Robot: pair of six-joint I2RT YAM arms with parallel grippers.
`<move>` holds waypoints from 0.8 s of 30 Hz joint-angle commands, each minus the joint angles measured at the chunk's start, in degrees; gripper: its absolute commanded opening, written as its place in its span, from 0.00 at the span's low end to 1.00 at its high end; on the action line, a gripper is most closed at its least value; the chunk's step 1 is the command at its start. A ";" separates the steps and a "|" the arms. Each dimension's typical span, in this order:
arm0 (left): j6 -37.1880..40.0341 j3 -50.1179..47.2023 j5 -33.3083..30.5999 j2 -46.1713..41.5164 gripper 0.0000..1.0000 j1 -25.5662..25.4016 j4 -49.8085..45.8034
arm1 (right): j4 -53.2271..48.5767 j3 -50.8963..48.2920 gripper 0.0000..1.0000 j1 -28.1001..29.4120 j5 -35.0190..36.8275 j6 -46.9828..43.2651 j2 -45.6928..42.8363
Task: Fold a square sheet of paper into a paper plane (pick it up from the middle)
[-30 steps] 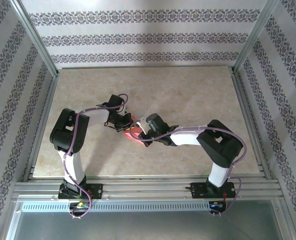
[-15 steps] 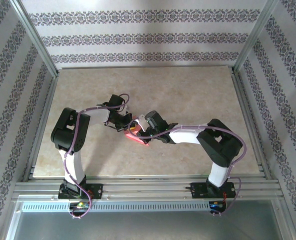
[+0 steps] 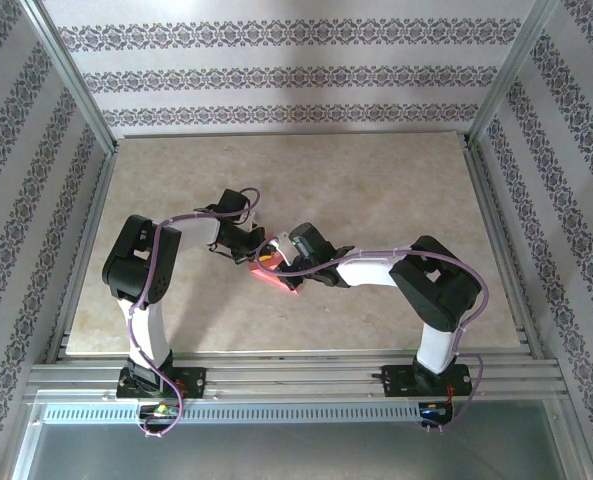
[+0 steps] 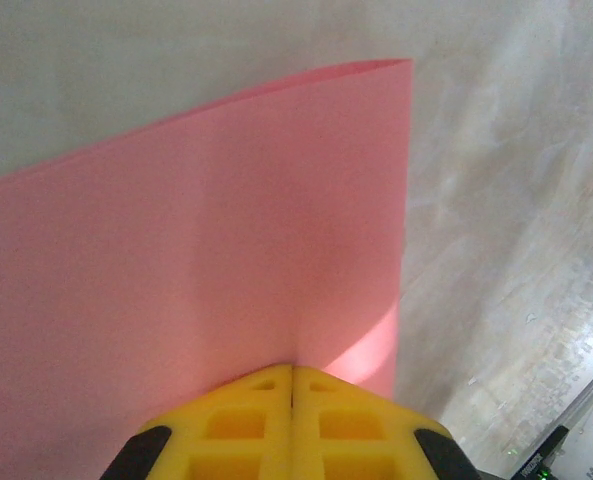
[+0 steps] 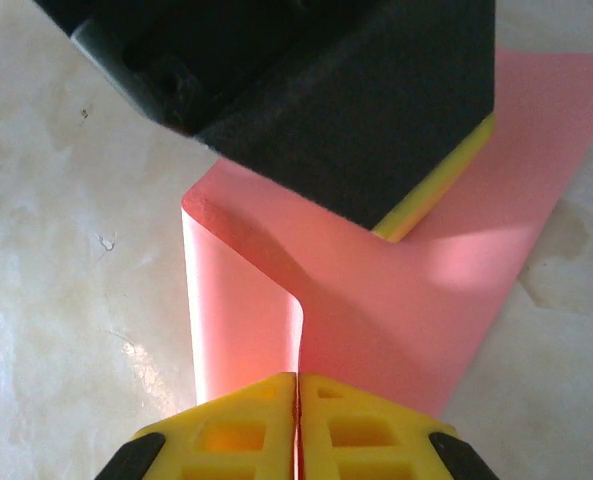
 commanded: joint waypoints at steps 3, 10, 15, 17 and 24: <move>-0.15 0.64 2.90 -0.11 0.04 0.39 -1.06 | -0.10 1.04 0.11 -0.61 -1.60 0.71 1.16; -0.62 1.72 3.21 -5.28 0.12 0.58 -0.94 | 0.11 -0.28 0.11 -0.52 -2.61 1.65 -0.09; 0.85 0.85 -1.67 -7.26 0.13 1.06 -4.11 | 0.28 -0.55 0.11 -0.35 -2.79 2.20 -0.02; 1.14 -0.10 -3.38 -7.82 0.13 1.50 -4.87 | 0.34 -0.55 0.11 -0.26 -2.82 2.23 0.07; 2.89 0.00 -6.72 -5.10 0.11 1.74 -8.01 | 0.30 -0.46 0.11 -0.17 -3.10 2.15 0.23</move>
